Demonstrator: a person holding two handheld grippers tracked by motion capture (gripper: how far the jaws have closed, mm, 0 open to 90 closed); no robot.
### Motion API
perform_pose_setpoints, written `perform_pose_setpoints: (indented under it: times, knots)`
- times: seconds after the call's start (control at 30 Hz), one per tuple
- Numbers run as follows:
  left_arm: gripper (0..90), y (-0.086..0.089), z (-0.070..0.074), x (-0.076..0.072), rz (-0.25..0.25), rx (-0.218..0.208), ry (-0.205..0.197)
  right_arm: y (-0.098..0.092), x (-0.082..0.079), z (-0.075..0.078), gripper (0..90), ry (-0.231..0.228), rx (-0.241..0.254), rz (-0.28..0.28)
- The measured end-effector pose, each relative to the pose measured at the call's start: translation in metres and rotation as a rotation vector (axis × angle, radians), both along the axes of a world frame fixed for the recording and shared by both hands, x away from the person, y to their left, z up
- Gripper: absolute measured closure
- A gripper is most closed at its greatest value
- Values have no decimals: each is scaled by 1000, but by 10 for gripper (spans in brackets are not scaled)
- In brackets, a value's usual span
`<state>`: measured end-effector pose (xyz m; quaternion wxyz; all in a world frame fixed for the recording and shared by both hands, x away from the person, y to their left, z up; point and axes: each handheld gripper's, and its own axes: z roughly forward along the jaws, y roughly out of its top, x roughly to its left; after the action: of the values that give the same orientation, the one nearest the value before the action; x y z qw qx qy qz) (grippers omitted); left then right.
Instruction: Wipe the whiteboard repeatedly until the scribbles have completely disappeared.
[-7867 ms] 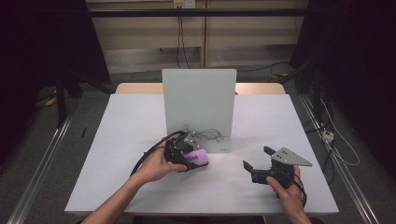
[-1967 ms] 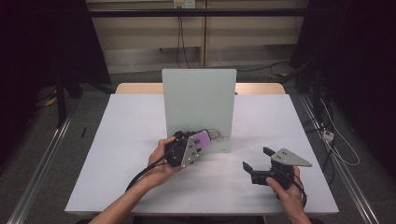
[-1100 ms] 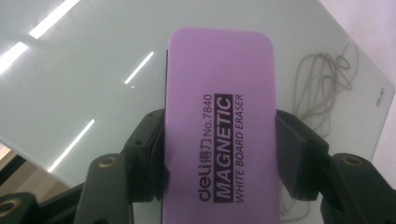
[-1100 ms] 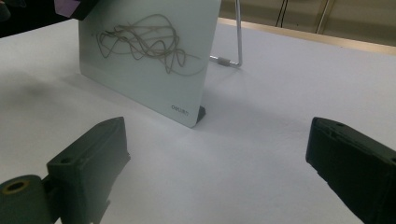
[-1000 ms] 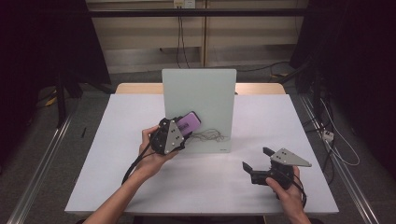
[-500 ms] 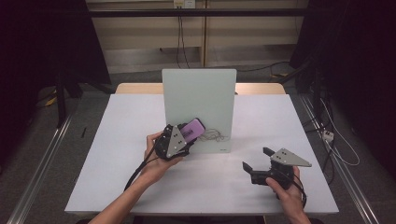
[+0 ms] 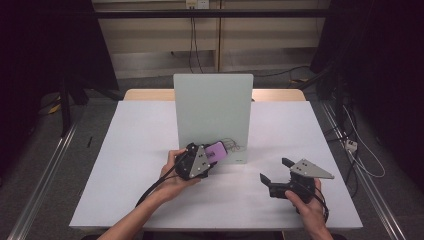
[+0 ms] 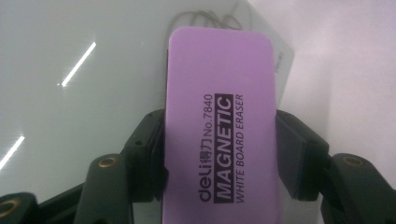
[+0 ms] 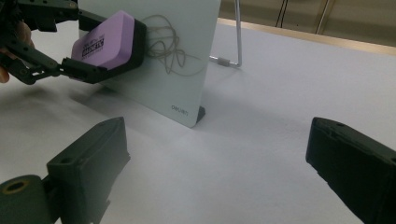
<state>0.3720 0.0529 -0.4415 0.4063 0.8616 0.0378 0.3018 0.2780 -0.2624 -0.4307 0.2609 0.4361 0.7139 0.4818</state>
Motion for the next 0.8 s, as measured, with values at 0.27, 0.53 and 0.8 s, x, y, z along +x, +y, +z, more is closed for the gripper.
perform_pose_setpoints:
  times: [0.27, 0.53, 0.8]
  knots:
    - [410, -10, -7, -5, -49, 63, -4, 0, 0, 0, 55, 1, 6, -3]
    - [410, -5, 7, 4, -47, 42, -42, 0, 0, 0, 55, 0, 5, -3]
    - [410, 13, 40, 19, 28, -81, -78, 0, 0, 0, 55, 1, 2, -1]
